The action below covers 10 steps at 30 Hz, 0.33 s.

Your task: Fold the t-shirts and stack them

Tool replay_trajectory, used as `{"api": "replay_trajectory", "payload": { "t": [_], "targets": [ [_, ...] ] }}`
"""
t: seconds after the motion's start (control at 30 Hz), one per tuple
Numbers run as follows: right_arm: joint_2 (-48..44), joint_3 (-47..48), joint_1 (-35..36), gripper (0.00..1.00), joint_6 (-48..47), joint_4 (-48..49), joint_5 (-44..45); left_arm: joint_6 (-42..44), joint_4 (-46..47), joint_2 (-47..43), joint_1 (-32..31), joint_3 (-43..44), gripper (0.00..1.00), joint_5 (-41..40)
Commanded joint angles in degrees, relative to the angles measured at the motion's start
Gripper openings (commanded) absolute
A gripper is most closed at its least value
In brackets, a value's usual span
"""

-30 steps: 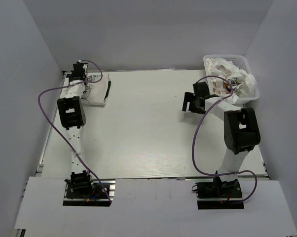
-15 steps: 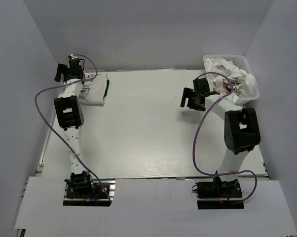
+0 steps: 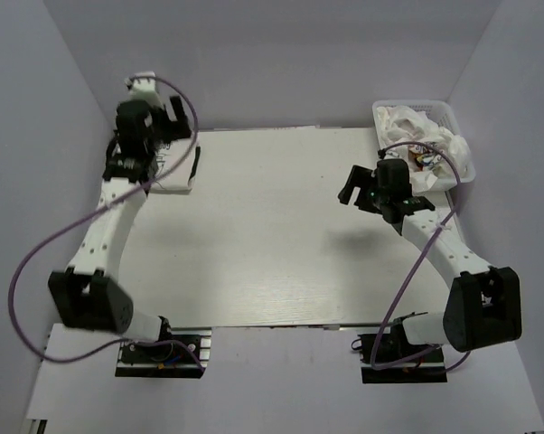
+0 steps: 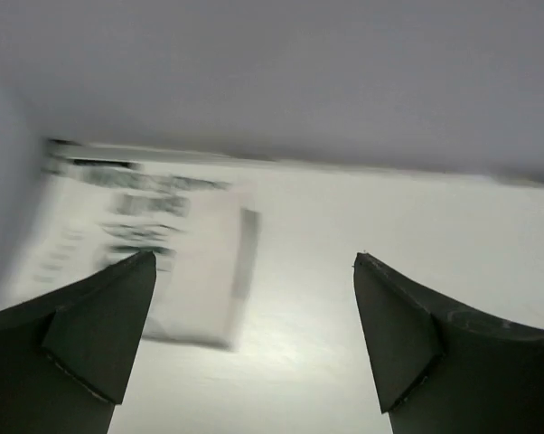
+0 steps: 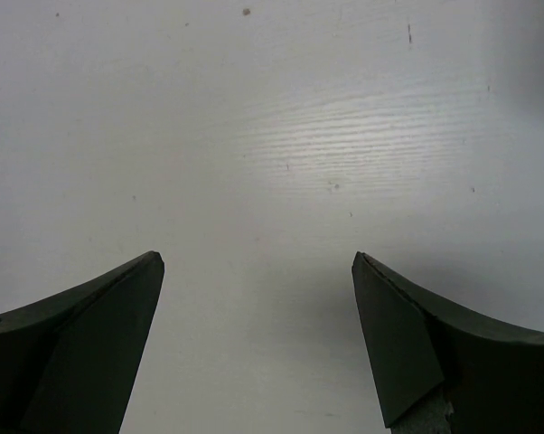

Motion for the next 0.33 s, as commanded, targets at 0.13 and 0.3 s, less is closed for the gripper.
{"api": "replay_trajectory", "payload": {
  "t": [0.13,0.3],
  "targets": [
    [-12.23,-8.26,0.61,0.91,1.66,1.83,2.04,-26.49,10.95,-29.46,-11.81,-45.19,1.00,13.19],
    [-21.02,-15.81,0.53,0.91,1.57,9.12,0.46,-27.73,-1.88,-34.77,-13.58,-44.71,1.00,7.11]
  ]
}}
